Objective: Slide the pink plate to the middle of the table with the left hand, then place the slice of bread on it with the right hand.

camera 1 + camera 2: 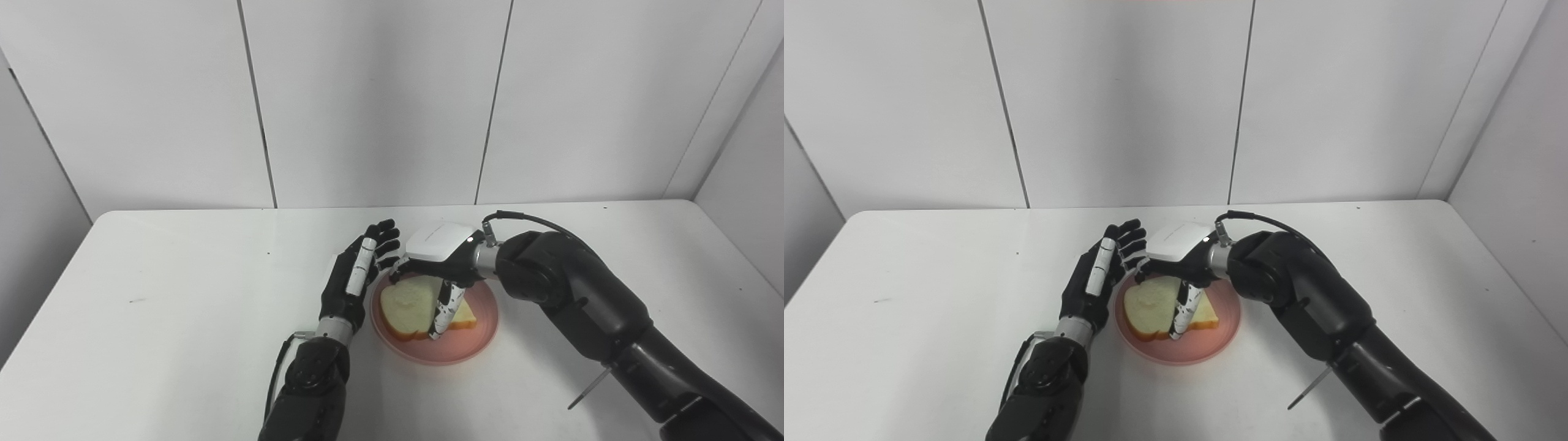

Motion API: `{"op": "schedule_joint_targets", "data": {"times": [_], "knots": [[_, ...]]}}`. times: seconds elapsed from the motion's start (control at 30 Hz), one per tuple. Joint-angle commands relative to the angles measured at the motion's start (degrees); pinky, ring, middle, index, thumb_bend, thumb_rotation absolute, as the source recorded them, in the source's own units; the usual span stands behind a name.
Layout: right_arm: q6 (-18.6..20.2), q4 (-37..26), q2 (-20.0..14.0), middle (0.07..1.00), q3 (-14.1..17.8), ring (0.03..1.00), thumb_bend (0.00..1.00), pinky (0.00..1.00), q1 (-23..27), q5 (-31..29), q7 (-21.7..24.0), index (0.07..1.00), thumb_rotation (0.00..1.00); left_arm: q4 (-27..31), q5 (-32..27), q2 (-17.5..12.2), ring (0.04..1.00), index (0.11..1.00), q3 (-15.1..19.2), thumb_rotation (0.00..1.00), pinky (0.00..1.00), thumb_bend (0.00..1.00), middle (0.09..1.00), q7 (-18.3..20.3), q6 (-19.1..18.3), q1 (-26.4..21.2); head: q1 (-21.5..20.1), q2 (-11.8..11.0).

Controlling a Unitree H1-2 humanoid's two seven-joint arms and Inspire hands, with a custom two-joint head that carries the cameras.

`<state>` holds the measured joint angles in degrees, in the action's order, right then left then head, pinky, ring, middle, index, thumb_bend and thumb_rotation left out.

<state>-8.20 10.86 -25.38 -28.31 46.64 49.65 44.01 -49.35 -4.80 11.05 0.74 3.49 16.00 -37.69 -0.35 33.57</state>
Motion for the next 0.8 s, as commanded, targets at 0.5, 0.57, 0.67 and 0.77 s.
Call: {"op": "schedule_joint_targets", "data": {"times": [0.5, 0.57, 0.67, 0.77], "knots": [[6.28, -4.63, -2.27, 0.797, 11.5, 0.77, 1.0, 0.65, 1.31, -13.37, -1.51, 0.74, 0.37, -1.95, 0.08, -1.22, 0.824, 0.727, 0.42, 0.86, 0.74, 0.76, 0.8, -0.9, -4.99, 2.36, 0.18, -0.29], [5.84, -4.1, -2.57, 0.786, 13.91, 0.769, 1.0, 0.67, 0.04, -16.84, -2.78, 0.732, 0.37, -2.23, 1.06, -1.58, 0.813, 0.727, -0.03, 0.87, 0.71, 0.76, 0.791, -1.54, -4.74, 2.22, 0.17, -0.34], [7.7, -3.82, -2.64, 0.771, 18.93, 0.761, 1.0, 0.7, -3.11, -23.32, -4.54, 0.731, 0.36, -2.6, 2.03, -2.0, 0.806, 0.722, -0.29, 0.89, 0.69, 0.78, 0.787, -1.96, -4.66, 2.1, -0.13, -0.44], [7.47, -2.07, -1.29, 0.767, 24.02, 0.762, 1.0, 0.71, -7.06, -29.15, -8.77, 0.735, 0.35, -2.66, 2.0, -2.13, 0.805, 0.724, 0.12, 0.88, 0.68, 0.78, 0.787, -2.07, -4.96, 2.02, -0.34, -0.48]]}}
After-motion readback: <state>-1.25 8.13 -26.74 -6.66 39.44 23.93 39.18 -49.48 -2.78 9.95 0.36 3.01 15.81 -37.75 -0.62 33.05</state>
